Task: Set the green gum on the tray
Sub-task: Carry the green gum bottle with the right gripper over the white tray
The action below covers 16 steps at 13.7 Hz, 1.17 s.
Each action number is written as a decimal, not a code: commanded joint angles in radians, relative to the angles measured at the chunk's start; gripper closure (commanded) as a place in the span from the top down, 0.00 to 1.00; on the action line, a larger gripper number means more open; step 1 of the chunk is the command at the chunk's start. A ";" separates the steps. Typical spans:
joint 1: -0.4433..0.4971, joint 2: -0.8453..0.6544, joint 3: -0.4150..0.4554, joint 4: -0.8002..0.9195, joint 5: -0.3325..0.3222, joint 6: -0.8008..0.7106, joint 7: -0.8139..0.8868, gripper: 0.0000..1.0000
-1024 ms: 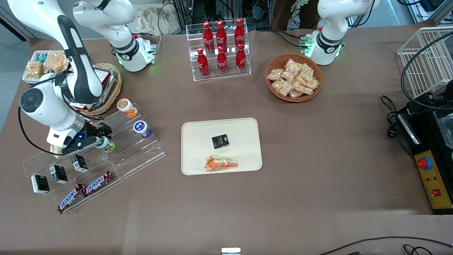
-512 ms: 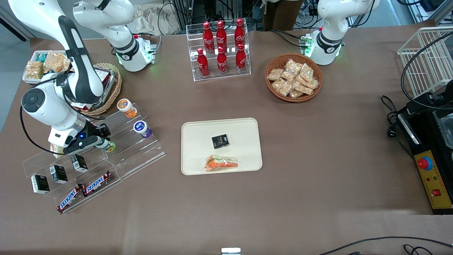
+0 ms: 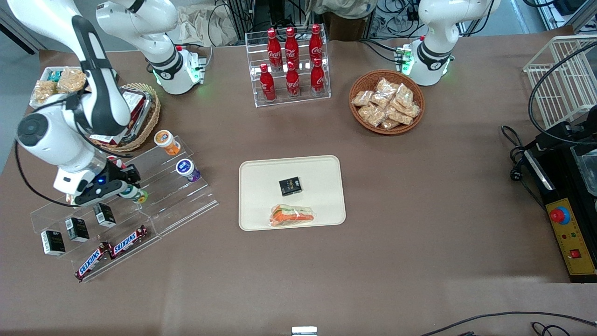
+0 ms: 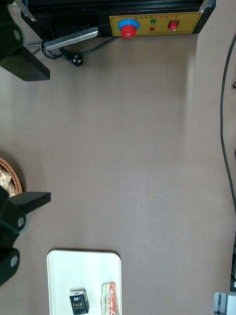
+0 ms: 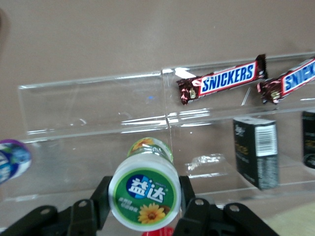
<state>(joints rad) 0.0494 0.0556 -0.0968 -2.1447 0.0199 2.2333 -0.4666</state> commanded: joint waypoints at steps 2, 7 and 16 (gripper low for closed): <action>0.021 -0.016 0.011 0.314 0.003 -0.413 0.078 0.27; 0.055 -0.043 0.077 0.525 0.006 -0.718 0.297 0.27; 0.176 0.067 0.361 0.510 0.008 -0.543 1.032 0.27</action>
<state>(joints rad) 0.2132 0.0514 0.2559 -1.6389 0.0237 1.6306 0.4990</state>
